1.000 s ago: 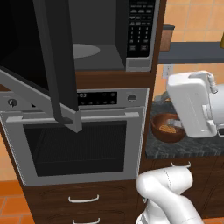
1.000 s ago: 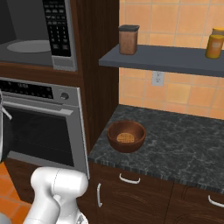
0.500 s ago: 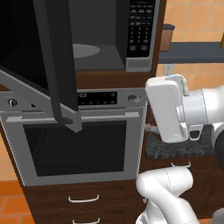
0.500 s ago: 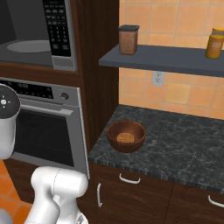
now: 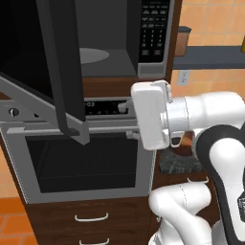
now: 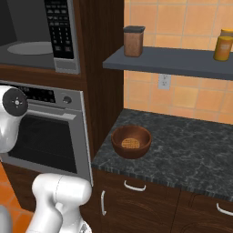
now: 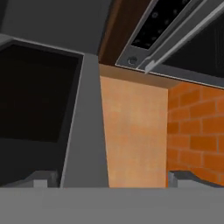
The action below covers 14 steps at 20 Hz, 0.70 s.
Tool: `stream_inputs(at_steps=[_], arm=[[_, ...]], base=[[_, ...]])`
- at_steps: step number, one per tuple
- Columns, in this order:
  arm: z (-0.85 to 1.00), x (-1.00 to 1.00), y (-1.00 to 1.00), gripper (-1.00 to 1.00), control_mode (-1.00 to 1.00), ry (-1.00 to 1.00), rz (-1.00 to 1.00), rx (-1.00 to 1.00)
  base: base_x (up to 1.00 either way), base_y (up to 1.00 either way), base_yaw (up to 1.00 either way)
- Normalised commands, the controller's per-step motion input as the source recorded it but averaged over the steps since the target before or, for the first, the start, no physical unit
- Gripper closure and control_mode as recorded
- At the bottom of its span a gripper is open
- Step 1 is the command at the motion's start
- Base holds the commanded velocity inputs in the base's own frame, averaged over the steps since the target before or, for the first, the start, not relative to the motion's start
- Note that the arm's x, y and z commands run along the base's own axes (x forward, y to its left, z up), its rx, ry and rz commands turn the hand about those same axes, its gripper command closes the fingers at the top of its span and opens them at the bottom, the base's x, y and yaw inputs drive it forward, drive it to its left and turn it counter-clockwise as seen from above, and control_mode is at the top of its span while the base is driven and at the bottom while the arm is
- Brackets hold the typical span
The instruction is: Open the microwave, place the bowl with waffle inside the microwave, then close the microwave door and turn it on.
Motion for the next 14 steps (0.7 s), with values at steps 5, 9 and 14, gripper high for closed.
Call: stream_inputs(at_steps=[5, 9, 14], arm=[[0.19, 0.13, 0.58, -1.0, -1.0, -0.04, 0.11, 0.08], [0.46, 0.0, 0.71, -1.0, -1.0, 0.0, 0.0, 0.02], [0.3, 0.14, 0.28, -1.0, -1.0, 0.0, 0.03, 0.06]], base=[[0.0, 0.0, 0.0], [0.0, 0.0, 0.0], [0.0, 0.0, 0.0]])
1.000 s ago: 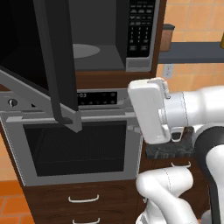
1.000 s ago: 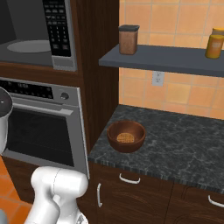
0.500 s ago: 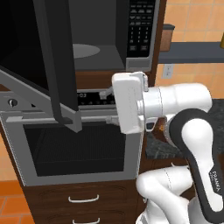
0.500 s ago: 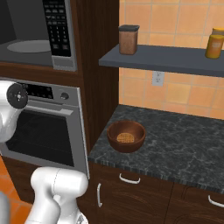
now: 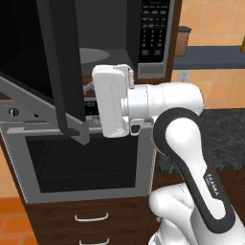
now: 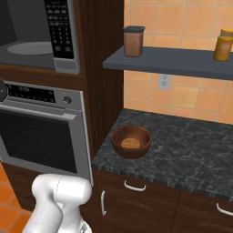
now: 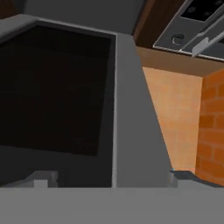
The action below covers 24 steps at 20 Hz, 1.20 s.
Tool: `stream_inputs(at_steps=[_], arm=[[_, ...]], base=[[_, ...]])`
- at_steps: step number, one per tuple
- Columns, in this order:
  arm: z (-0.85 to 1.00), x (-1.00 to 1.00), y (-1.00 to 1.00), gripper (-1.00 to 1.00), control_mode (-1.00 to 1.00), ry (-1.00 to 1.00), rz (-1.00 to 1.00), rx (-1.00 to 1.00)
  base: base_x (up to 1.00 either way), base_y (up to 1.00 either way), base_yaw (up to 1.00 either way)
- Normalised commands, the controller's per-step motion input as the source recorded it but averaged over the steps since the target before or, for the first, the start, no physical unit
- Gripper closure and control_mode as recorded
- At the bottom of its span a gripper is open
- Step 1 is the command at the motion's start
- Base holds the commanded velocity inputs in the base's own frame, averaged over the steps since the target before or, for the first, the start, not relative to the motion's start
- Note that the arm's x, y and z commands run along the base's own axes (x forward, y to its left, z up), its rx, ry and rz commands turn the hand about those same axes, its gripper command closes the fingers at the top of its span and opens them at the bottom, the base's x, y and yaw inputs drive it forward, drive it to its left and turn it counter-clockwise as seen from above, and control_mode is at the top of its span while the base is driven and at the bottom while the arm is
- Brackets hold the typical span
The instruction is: Open the microwave, place the bowl with waffle inside the microwave, then close the microwave door and turn it on.
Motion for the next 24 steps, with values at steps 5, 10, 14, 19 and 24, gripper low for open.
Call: stream_inputs(at_steps=[5, 10, 14, 19, 24], arm=[[0.01, 0.55, 0.14, -1.0, -1.0, 0.0, 0.09, 0.08], [0.0, 0.22, 0.51, -1.0, -1.0, 0.0, 0.1, 0.02], [0.0, 0.0, 0.78, -1.0, -1.0, 0.0, 0.07, 0.0], [0.0, 0.0, 0.86, -1.0, -1.0, 0.0, 0.03, 0.0], [0.06, -0.12, 0.51, -1.0, -1.0, 0.0, 0.0, -0.01]], base=[[0.0, 0.0, 0.0], [0.0, 0.0, 0.0], [0.0, 0.0, 0.0], [0.0, 0.0, 0.0], [0.0, 0.0, 0.0]])
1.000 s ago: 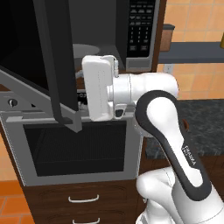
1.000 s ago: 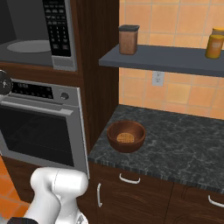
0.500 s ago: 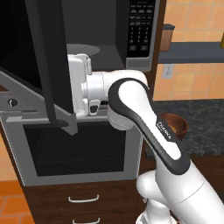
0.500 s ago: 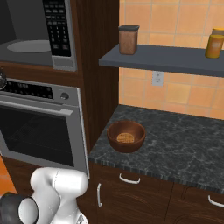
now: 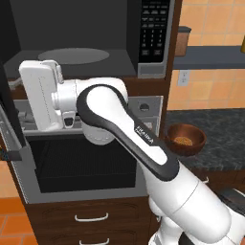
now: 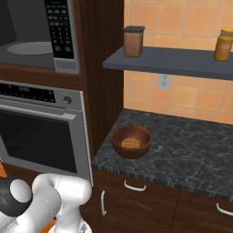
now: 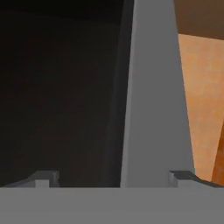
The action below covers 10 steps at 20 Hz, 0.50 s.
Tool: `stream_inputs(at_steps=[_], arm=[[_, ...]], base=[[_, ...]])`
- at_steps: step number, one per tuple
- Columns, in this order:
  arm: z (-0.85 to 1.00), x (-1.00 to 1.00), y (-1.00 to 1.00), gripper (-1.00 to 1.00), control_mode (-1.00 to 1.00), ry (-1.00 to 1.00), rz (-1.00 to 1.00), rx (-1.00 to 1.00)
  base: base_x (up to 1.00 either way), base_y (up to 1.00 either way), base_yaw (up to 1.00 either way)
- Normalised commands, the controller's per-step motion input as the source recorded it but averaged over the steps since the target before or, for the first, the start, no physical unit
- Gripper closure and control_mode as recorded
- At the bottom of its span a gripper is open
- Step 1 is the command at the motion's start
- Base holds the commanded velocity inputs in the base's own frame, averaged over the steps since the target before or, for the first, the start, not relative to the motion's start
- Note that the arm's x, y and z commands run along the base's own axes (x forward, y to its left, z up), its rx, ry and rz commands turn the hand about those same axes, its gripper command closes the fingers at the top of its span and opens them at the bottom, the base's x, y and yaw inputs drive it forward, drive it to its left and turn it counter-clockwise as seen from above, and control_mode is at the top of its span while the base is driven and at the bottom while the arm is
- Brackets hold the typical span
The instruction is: Open the microwave, place the bowl with waffle inside the microwave, then close the microwave door and turn it on.
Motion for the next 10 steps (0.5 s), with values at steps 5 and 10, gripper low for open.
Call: stream_inputs(at_steps=[5, 10], arm=[[-0.03, -0.02, -0.99, -1.0, -1.0, -0.02, -0.06, 0.0], [-0.25, -0.27, -1.0, -1.0, -1.0, -0.02, -0.12, -0.1]], base=[[0.0, 0.0, 0.0], [0.0, 0.0, 0.0]])
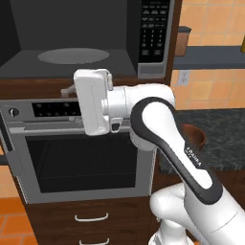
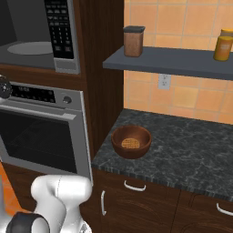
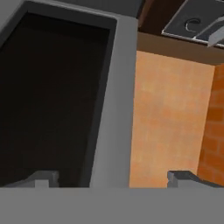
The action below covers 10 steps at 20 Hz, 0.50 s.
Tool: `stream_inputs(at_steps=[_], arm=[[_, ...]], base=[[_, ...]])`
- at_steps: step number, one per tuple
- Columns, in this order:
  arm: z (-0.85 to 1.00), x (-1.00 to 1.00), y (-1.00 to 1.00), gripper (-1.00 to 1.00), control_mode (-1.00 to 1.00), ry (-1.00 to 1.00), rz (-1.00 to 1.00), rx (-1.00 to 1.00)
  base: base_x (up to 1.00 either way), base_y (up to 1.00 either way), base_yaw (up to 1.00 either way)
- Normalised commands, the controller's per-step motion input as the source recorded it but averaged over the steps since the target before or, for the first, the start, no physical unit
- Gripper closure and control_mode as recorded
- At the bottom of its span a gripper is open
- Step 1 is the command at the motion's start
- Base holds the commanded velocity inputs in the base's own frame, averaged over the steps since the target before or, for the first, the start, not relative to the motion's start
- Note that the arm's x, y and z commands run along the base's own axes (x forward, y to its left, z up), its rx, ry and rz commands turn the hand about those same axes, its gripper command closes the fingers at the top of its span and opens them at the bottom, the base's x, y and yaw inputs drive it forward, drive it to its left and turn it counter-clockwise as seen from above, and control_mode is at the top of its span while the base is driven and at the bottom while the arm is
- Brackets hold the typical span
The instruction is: Open the microwave, place the bowl with waffle inside the microwave, then close the microwave door and turn it on.
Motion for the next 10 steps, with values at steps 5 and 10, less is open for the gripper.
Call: stream_inputs(at_steps=[5, 10], arm=[[-0.04, -0.59, -1.0, -1.0, -1.0, 0.0, -0.09, -0.17], [0.0, -0.42, -1.0, -1.0, -1.0, 0.0, -0.11, -0.29]], base=[[0.0, 0.0, 0.0], [0.0, 0.0, 0.0]])
